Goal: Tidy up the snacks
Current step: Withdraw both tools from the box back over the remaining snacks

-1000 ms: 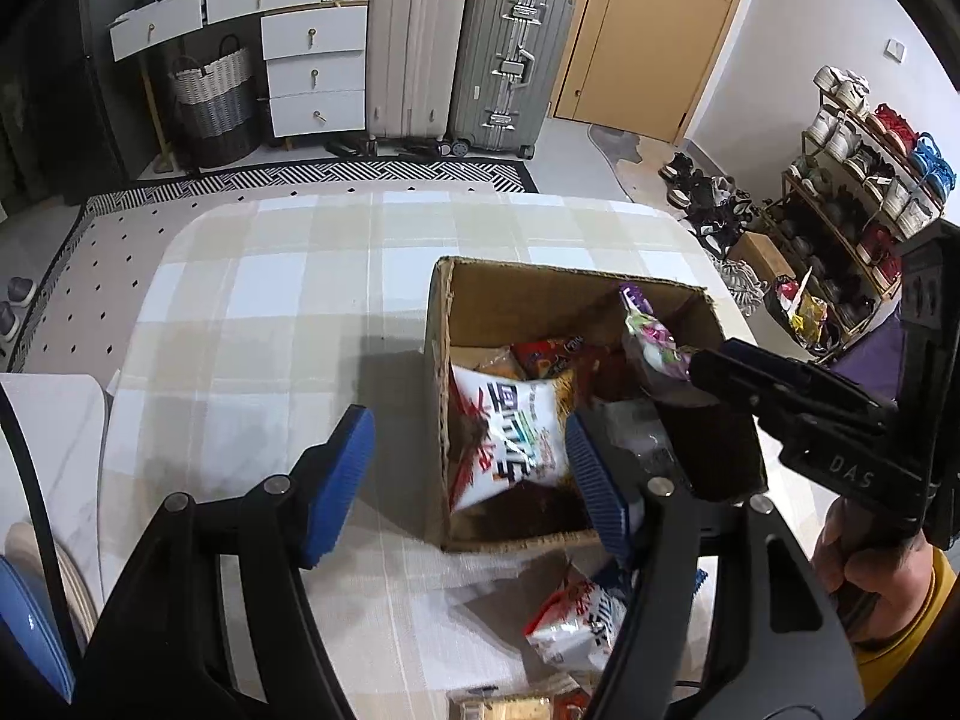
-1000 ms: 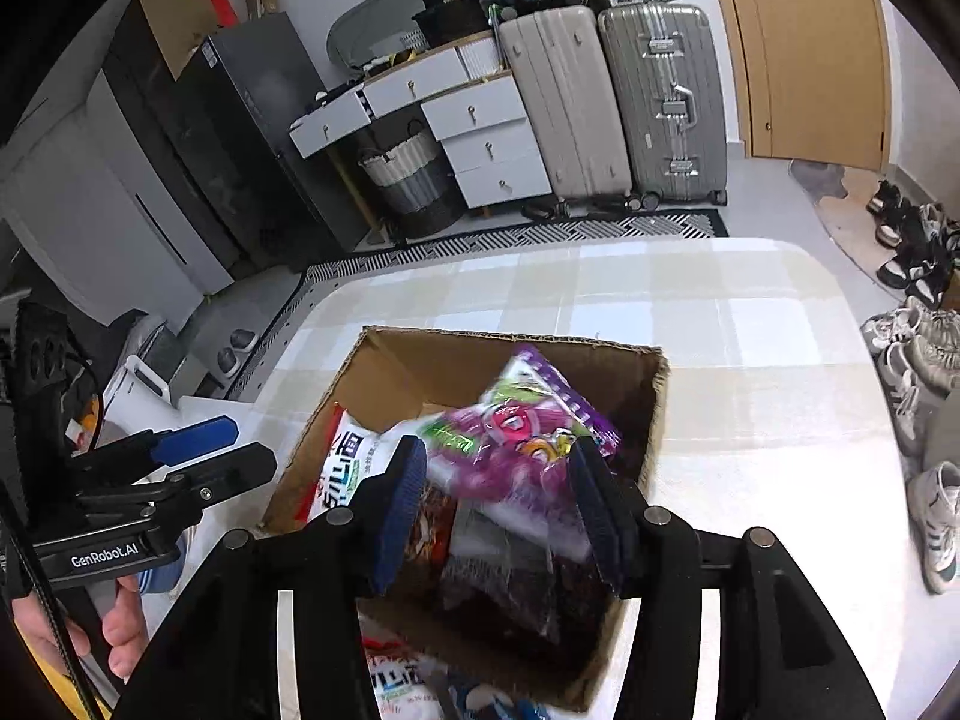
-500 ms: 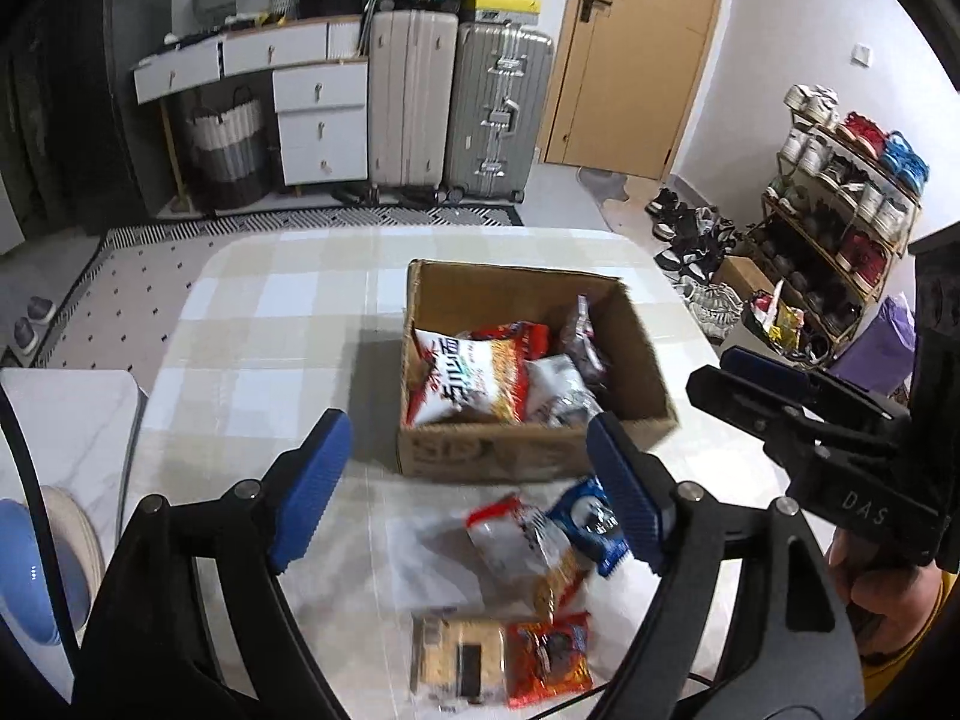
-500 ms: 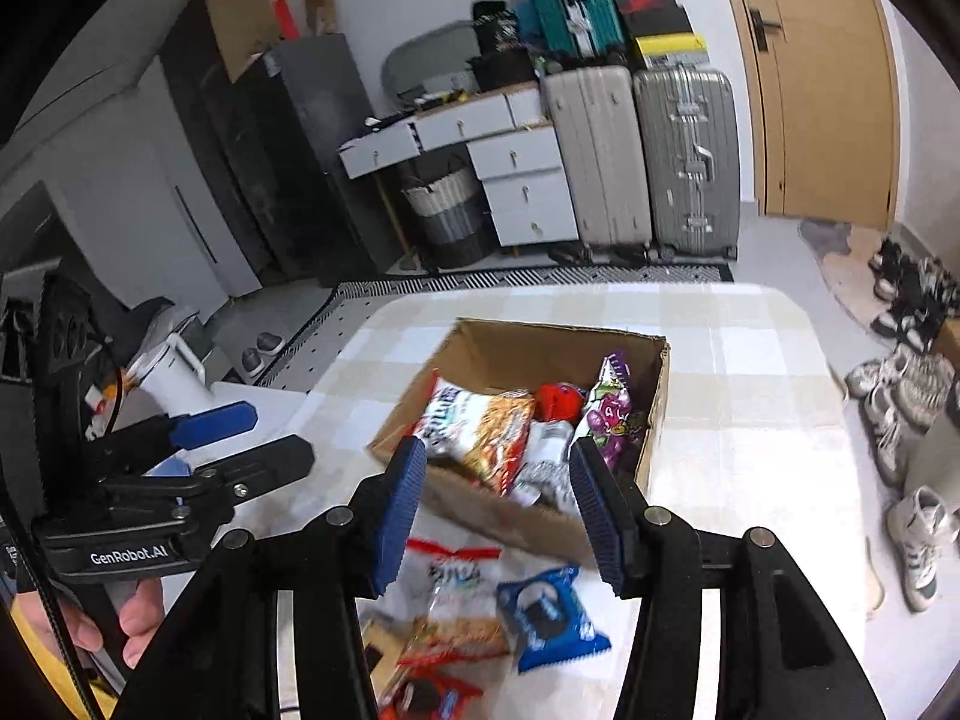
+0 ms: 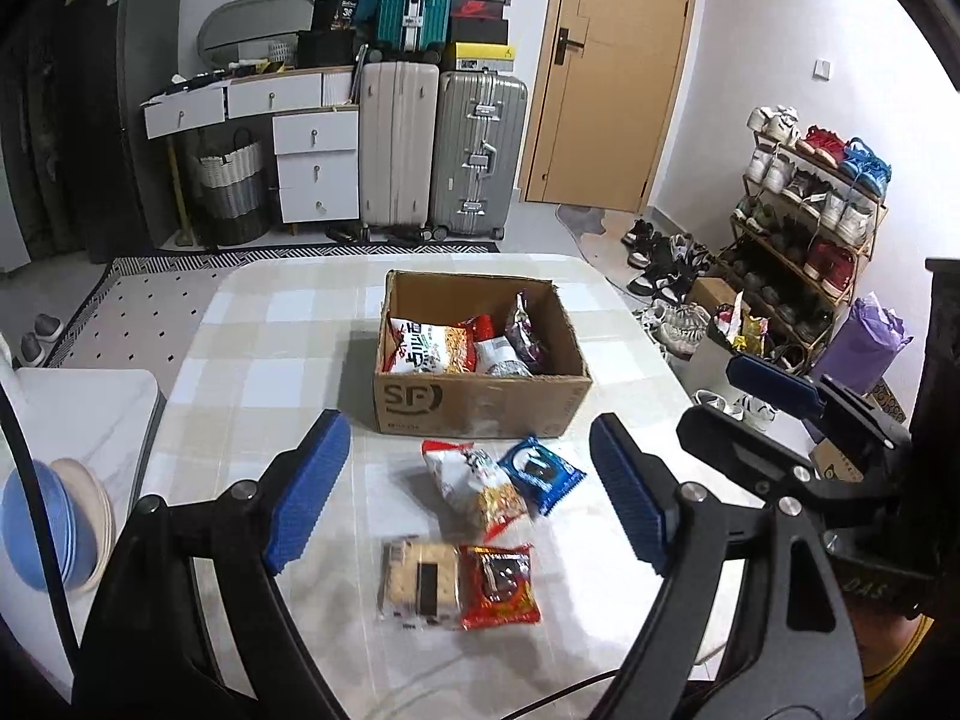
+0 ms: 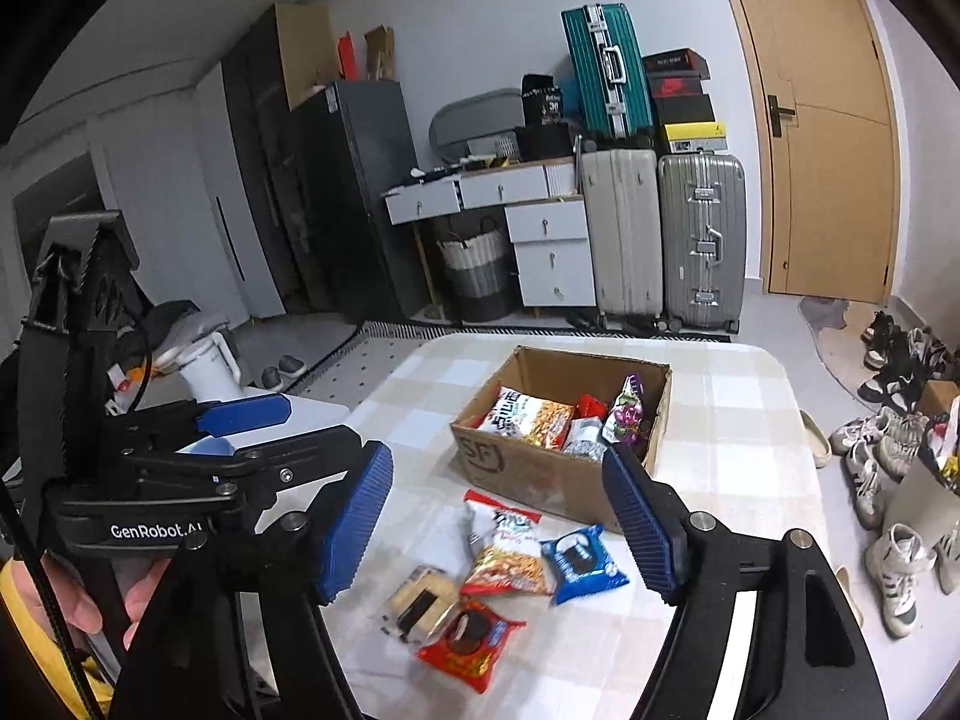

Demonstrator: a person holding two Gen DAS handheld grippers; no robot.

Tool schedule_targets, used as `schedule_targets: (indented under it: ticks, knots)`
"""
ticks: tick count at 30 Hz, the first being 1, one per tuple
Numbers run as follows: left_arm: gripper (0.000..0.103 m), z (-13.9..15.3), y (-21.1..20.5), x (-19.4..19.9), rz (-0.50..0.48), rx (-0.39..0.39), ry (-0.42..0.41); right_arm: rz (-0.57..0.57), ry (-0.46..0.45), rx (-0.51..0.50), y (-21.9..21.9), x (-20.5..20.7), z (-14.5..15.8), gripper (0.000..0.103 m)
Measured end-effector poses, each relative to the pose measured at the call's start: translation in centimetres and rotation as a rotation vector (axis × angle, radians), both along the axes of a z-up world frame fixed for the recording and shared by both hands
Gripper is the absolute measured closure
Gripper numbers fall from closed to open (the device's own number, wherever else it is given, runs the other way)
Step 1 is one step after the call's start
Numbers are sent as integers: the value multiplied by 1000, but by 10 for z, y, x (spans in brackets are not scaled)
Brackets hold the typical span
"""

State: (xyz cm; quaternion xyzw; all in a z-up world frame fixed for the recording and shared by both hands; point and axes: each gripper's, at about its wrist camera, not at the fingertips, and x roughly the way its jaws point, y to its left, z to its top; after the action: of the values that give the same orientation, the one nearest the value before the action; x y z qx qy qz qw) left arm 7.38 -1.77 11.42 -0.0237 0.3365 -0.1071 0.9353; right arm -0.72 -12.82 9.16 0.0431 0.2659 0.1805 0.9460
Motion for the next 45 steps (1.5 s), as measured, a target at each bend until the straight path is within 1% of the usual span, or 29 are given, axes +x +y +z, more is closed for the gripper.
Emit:
schedule_targets:
  ticks: [4, 9, 12, 16, 19, 21, 24, 27, 29, 31, 33, 34, 35, 36, 37, 40, 41, 43, 45]
  knots:
    - [21, 5, 1, -35, 2, -2, -17, -19, -15, 41, -5, -26, -3, 19]
    - [20, -1, 4, -70, 6, -2, -37, -34, -16, 92, -14, -48, -15, 17]
    - [18, -12, 10, -87, 24, -15, -56, -40, 0, 125, -19, -54, -28, 17]
    - [17, -39, 17, -97, 41, -22, -64, -53, 8, 173, -28, -56, -42, 13]
    - [17, -59, 22, -89, 56, -20, -47, -53, 21, 173, -29, -48, -53, 12]
    - [16, -72, 30, -78, 77, -38, -25, -51, 31, 166, -28, -43, -61, 12]
    - [16, -90, 40, -55, 105, -62, 9, -39, 49, 156, -23, -32, -76, 12]
    - [16, -106, 45, -33, 113, -61, 27, -20, 64, 168, -20, -21, -85, 8]
    - [13, -115, 47, -21, 108, -66, 29, -14, 75, 174, -19, -11, -92, 8]
    - [0, -125, 51, -11, 106, -75, 24, -13, 84, 181, -18, -2, -101, 7]
    - [1, -137, 54, -2, 106, -67, 15, -11, 97, 189, -17, 4, -114, 7]
    - [1, -143, 55, 6, 112, -53, 40, -8, 114, 190, -17, 8, -124, 7]
    - [1, -146, 55, 15, 107, -51, 74, -5, 133, 187, -16, 10, -131, 7]
    - [1, -149, 58, 22, 97, -70, 89, -1, 168, 177, -15, 14, -139, 7]
    - [1, -150, 60, 26, 105, -74, 85, 3, 201, 158, -12, 18, -145, 7]
    - [1, -152, 66, 32, 131, -65, 80, 9, 192, 115, -10, 16, -151, 7]
    - [1, -152, 68, 33, 139, -66, 84, 9, 196, 119, -12, 17, -152, 7]
    - [1, -157, 71, 38, 142, -92, 108, 2, 208, 138, -15, 18, -155, 7]
    - [1, -160, 71, 38, 155, -86, 118, -10, 219, 157, -18, 20, -156, 7]
